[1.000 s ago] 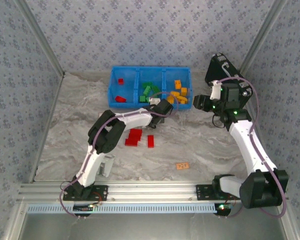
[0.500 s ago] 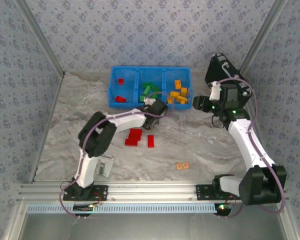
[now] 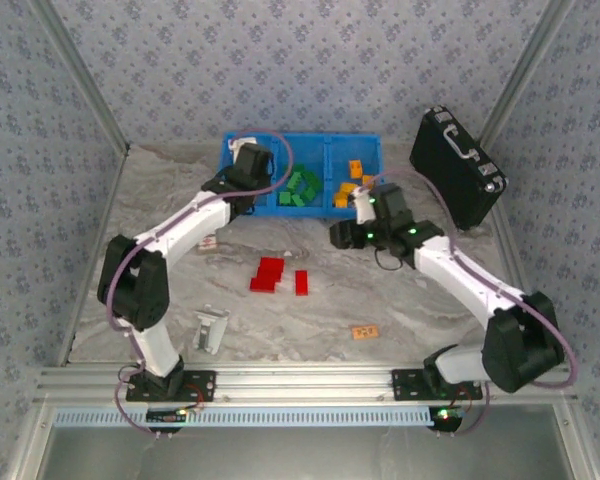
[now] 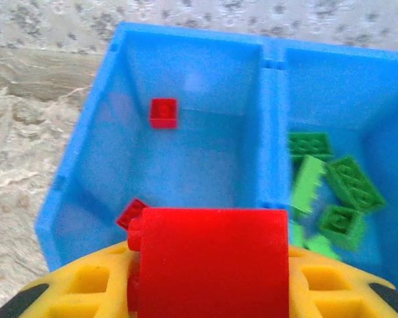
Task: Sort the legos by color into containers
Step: Place the lego in the container, then move the container to the top-center of the table.
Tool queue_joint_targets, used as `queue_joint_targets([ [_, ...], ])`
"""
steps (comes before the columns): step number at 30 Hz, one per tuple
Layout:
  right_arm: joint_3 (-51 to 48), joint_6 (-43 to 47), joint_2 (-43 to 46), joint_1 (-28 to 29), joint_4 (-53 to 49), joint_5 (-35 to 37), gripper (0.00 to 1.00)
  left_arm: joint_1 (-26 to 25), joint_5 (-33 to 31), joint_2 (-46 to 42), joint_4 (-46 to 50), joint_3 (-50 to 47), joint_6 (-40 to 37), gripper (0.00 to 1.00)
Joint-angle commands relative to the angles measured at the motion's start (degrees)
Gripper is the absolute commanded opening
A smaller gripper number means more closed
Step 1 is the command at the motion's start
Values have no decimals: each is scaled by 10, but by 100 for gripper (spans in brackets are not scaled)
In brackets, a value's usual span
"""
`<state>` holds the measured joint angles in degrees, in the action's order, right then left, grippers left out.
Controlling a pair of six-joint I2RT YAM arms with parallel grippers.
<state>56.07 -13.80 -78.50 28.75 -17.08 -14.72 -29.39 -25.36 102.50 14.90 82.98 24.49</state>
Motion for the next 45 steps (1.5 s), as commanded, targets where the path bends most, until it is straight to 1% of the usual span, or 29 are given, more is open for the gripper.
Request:
queue_joint_targets([
  [1, 16, -39, -35, 52, 11, 43, 60, 24, 42, 62, -29, 51, -30, 31],
  [6, 25, -78, -94, 118, 27, 76, 60, 43, 88, 147, -52, 98, 0, 31],
  [12, 59, -85, -150, 159, 18, 82, 60, 65, 113, 181, -71, 108, 27, 32],
  [14, 68, -81, -156, 170, 20, 85, 60, 71, 124, 189, -61, 114, 30, 42],
  [16, 75, -79, -163, 174, 17, 82, 60, 73, 136, 197, -48, 121, 28, 47],
  [17, 77, -78, -167, 177, 16, 81, 60, 73, 138, 200, -44, 118, 27, 51],
  [21, 78, -78, -173, 181, 16, 79, 60, 74, 133, 193, -54, 88, 34, 59],
  [25, 74, -78, -169, 183, 11, 84, 60, 75, 136, 183, -60, 63, 41, 59],
  [29, 72, -77, -170, 184, 2, 90, 60, 73, 144, 175, -56, 40, 55, 57],
  [34, 77, -74, -171, 184, -16, 110, 59, 60, 138, 153, -65, -25, 75, 56],
  [39, 73, -72, -168, 184, -29, 115, 59, 45, 131, 111, -68, -84, 87, 55],
  [45, 69, -83, -190, 185, -55, 89, 61, 18, 111, 60, -58, -126, 91, 55],
])
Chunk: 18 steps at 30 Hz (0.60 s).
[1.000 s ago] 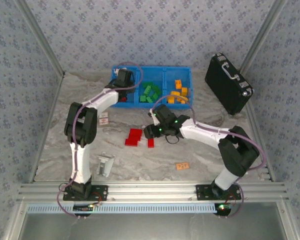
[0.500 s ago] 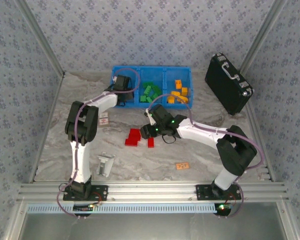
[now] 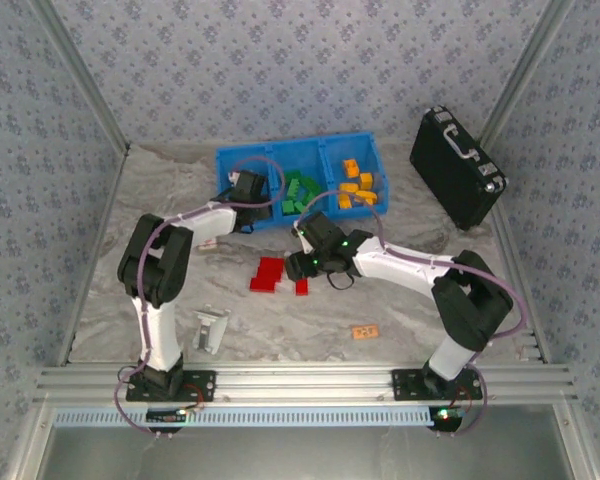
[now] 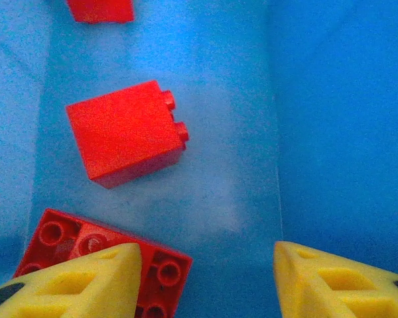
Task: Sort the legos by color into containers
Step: Move the container to the top-center of the table, then pick up the lego from the center of the table.
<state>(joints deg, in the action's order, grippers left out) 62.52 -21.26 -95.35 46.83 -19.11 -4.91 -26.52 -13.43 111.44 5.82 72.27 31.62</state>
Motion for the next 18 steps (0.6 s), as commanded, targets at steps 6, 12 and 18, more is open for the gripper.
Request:
queue_joint_targets([
  [6, 6, -27, -50, 20, -49, -5, 65, -15, -15, -103, 26, -27, 16, 57],
  [12, 26, -39, -82, 30, -51, 21, 65, -17, -12, -195, 33, 2, -28, 59],
  [18, 34, -39, -115, 39, -59, 43, 61, -17, -33, -295, 62, 0, -72, 61],
])
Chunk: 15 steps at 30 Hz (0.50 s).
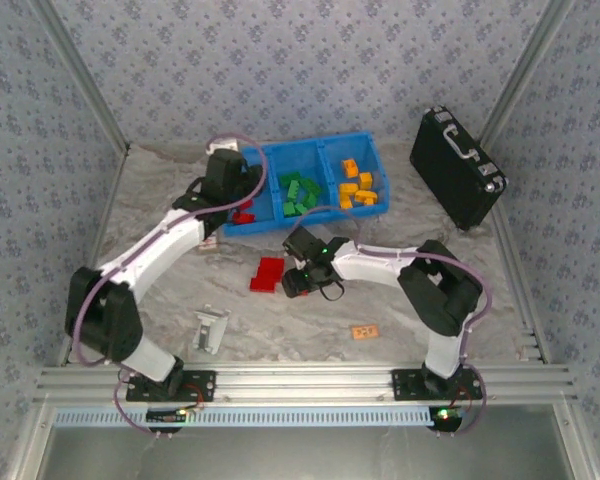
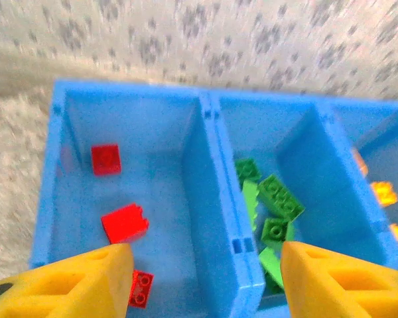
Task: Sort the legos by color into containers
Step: Pick up the lego from the center of the table.
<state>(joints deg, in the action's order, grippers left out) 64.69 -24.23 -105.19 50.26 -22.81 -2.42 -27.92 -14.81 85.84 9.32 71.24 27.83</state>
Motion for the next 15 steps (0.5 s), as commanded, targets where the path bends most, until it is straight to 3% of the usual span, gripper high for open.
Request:
queue_joint_targets([
  [1, 12, -8, -21, 6, -18, 18, 59, -2, -24, -58, 36, 5, -39, 61],
  [4, 14, -5, -31, 8, -14, 23, 54, -1, -27, -118, 62, -21, -53, 62],
  [11, 23, 11, -23, 10, -24, 43, 28, 1, -13, -243, 154, -108, -72, 66],
  [15, 69, 27, -10, 1, -56, 43, 25, -1, -11, -279, 192, -167, -38, 69],
])
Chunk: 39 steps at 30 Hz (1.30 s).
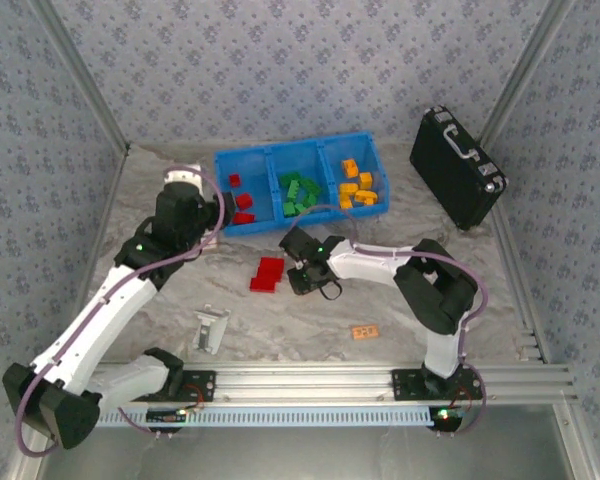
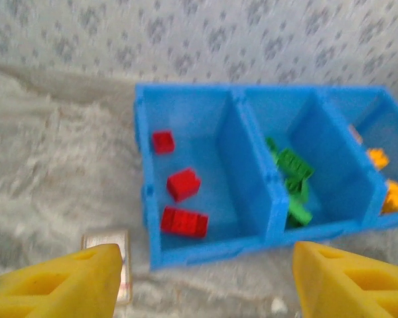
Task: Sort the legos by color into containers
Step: Pick up the lego from the center of the table, then place the lego in the container.
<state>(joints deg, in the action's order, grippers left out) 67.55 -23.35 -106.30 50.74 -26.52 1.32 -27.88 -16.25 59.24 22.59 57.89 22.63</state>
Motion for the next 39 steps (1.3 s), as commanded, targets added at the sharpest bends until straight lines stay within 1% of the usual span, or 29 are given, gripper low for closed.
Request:
queue_joint_targets([
  [1, 57, 28, 5, -4, -33, 5, 25, -2, 3, -24, 61, -51, 24, 69],
  [4, 111, 53, 16, -8, -62, 3, 25, -3, -2, -56, 61, -91, 39, 69],
  [9, 206, 81, 2, -24, -77, -13, 25, -2, -11, -94, 68, -115, 46, 69],
  [12, 258, 91, -31, -33, -67, -7, 25, -1, -5, -106, 73, -124, 44, 70],
  [18, 350, 98, -108, -58, -4, -3, 26, 0, 31, -117, 78, -137, 38, 70],
  [21, 407, 111, -159, -67, 3, -23, 27, 0, 41, -117, 91, -136, 35, 69],
  [25, 485, 121, -226, -76, -12, -47, 28, -1, 62, -118, 107, -131, 45, 69],
  [34, 554, 123, -287, -84, -1, -66, 29, -6, 81, -119, 120, -139, 77, 69],
  [37, 615, 124, -326, -86, -22, -72, 32, -8, 82, -117, 122, -135, 77, 69],
  [39, 663, 125, -356, -87, -45, -76, 40, -9, 88, -114, 125, -135, 77, 69],
])
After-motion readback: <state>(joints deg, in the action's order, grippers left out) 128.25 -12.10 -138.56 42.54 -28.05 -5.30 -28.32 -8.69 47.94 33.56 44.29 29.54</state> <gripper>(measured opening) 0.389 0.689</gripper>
